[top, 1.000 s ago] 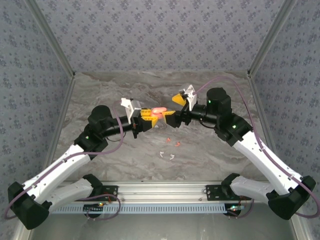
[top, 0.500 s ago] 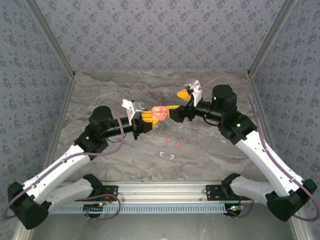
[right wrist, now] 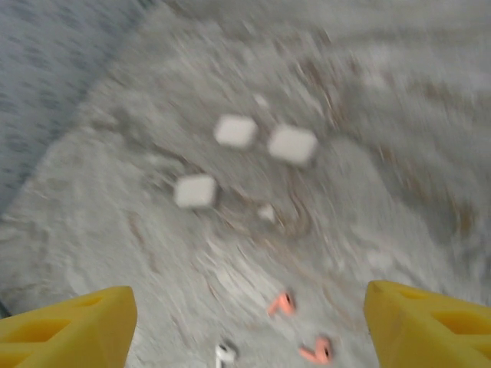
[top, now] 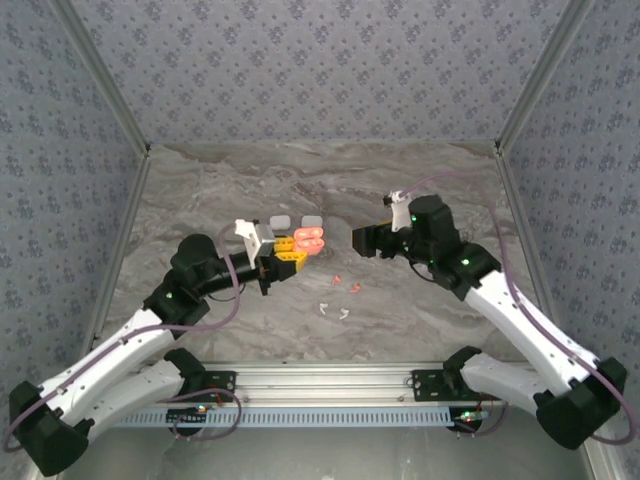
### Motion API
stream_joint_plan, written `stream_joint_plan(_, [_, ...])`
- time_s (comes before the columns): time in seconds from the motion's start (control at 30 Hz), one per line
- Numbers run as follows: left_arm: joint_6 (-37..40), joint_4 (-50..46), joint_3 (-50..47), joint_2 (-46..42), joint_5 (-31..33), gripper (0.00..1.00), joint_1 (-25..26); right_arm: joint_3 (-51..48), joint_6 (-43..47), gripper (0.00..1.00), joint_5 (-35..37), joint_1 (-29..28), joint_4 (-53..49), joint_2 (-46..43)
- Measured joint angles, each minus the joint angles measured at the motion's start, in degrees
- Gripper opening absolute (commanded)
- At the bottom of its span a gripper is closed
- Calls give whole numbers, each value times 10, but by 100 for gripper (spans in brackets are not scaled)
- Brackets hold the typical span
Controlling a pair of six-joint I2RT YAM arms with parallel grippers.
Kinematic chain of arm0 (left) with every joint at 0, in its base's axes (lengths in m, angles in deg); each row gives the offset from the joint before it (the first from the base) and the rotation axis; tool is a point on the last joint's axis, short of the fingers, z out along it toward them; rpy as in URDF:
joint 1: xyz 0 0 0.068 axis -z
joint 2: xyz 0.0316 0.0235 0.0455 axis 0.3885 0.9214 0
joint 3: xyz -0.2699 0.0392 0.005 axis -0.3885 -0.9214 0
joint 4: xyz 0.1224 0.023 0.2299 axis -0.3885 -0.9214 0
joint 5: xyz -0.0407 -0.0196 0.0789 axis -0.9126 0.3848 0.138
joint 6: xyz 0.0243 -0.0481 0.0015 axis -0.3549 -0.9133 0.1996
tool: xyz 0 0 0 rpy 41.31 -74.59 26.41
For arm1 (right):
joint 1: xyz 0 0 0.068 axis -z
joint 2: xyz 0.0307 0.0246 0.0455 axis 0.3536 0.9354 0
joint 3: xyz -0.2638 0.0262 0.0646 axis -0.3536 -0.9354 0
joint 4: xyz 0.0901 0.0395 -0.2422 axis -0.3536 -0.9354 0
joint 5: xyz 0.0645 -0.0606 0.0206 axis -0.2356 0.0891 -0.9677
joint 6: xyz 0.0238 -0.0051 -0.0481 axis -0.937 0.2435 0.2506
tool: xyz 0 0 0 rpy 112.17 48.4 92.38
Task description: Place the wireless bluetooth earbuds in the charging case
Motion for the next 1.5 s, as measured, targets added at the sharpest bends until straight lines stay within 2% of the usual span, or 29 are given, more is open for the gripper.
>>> stream_joint_plan(0.3, [12, 2, -5, -19, 0, 0, 3, -43, -81, 61, 43, -33, -9, 159])
stream_joint_plan(0.63, [15, -7, -5, -20, 2, 0, 3, -31, -114, 51, 77, -71, -9, 285])
stream_joint_plan(1.17, [21, -19, -5, -21, 11, 0, 4, -1, -135, 38, 116, -90, -22, 348])
stream_joint_plan(1.5, [21, -21, -5, -20, 11, 0, 4, 0, -148, 36, 122, -95, -40, 353])
